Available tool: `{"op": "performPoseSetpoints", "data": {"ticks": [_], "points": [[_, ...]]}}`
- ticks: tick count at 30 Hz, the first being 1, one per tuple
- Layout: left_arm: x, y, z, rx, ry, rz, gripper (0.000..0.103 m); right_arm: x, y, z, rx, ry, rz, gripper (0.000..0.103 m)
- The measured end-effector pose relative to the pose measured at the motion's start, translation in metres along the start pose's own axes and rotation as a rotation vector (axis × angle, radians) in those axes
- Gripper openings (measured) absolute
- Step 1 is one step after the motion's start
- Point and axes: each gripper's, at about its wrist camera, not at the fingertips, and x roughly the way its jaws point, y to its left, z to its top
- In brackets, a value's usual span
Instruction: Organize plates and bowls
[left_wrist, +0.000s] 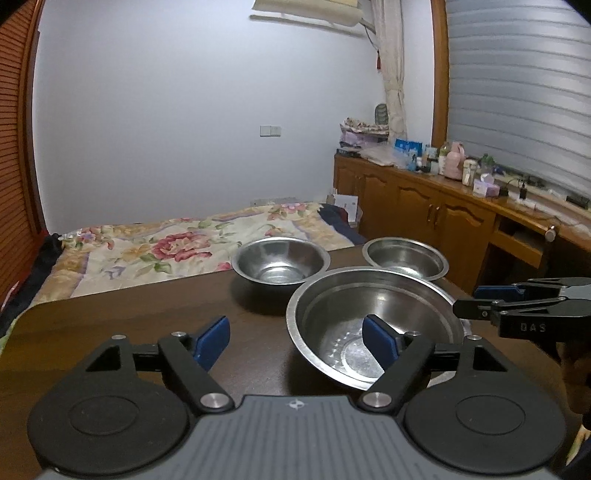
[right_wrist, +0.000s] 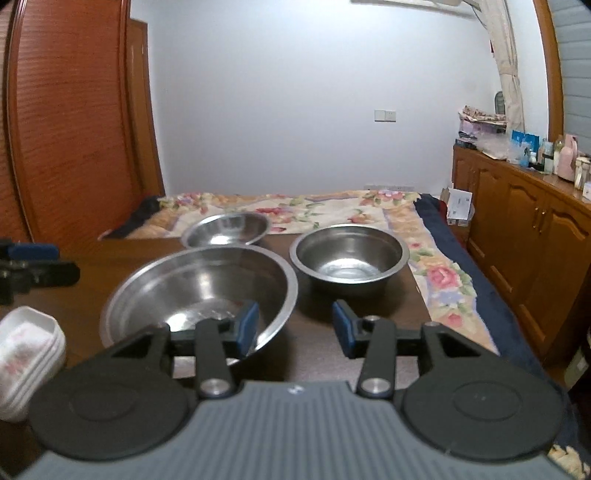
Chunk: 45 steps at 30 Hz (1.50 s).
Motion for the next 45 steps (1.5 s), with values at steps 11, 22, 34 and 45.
{"op": "performPoseSetpoints", "data": {"ticks": [11, 22, 34, 45], "points": [[0.039, -0.002, 0.001, -0.025, 0.108, -0.036, 0.051, 0.013, 0.006, 0.001, -0.001, 0.034, 0.008, 0.046], [0.055, -0.004, -0.001, -0.025, 0.158, -0.049, 0.039, 0.024, 0.000, 0.001, 0.085, 0.060, 0.042, 0.040], [0.051, -0.003, -0.002, -0.008, 0.185, -0.058, 0.026, 0.023, -0.011, -0.002, 0.211, 0.043, 0.102, 0.021], [0.010, -0.010, 0.003, -0.008, 0.154, -0.087, 0.026, -0.007, -0.010, -0.001, 0.270, 0.036, 0.133, 0.020]]}}
